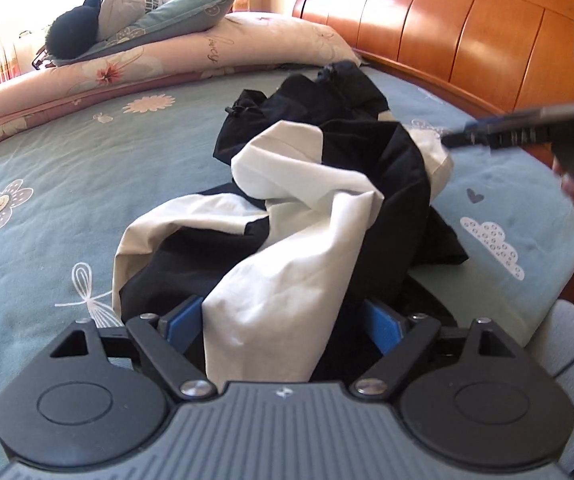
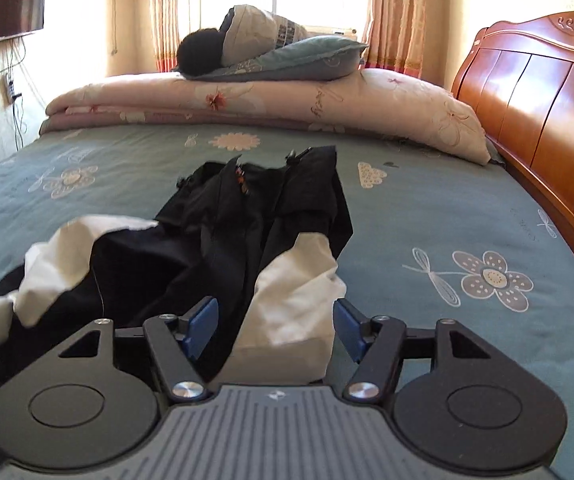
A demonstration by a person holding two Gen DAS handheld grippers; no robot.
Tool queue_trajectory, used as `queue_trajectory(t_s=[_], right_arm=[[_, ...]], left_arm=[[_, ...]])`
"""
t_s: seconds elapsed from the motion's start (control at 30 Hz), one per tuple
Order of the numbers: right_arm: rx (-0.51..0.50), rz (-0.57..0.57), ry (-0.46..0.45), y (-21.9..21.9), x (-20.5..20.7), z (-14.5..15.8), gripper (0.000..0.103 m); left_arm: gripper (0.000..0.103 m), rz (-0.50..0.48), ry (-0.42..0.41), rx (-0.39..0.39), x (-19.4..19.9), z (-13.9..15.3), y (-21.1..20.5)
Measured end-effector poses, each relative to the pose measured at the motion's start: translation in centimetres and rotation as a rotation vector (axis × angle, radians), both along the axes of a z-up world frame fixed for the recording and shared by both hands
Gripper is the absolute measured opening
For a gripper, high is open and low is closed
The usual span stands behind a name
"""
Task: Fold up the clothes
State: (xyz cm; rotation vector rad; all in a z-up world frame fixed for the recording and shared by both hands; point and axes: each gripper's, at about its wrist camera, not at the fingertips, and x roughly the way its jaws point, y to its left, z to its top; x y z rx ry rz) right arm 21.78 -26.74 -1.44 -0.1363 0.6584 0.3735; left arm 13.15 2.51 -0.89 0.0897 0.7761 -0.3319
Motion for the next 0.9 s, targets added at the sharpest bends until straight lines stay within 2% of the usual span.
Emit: queue_trajectory(t_s=[0.17,0.27,0.43,0.57,0.7,0.8,0.9], right_arm=[[0.091,-0.055,0.085,-0.9,1.5,-2.5,0.07],[0.174,-0.091,0.139,-1.9,2.2,-3.5,0.07],[0.173,-0.076,0.142,-1.7,1.0,-4.0,0.07],[0.156,-0.042,0.146,-1.3,-0.1,-4.0,0.07],[0.144,-0.01,0.149,-1.0,-1.0,-4.1,0.07],[0.131,0.005,0.146,-0.9,-1.1,-3.8,0.07],[0.117,0.019,0.144,-0.7,-1.2,-3.6,0.07]], left_arm=[[0.086,0.01,0.015,-0.026,-0.2,0.2,-0.1],[0.086,-0.006,0.036,-0.103,-0.4,1.3,0.5],[0.086,-0.029,0.048,-0.188,1.5,3.5,1.3],[0.086,-0.069,0.0,-0.18,3.9,5.2,0.5],[0.086,-0.069,0.055,-0.245,9.0,4.3,0.2],[0.086,-0.037,0.142,-0.303,13.4,2.4,0.4],[0.085,-0.014,0.234,-0.292,16.3,0.3,0.1]])
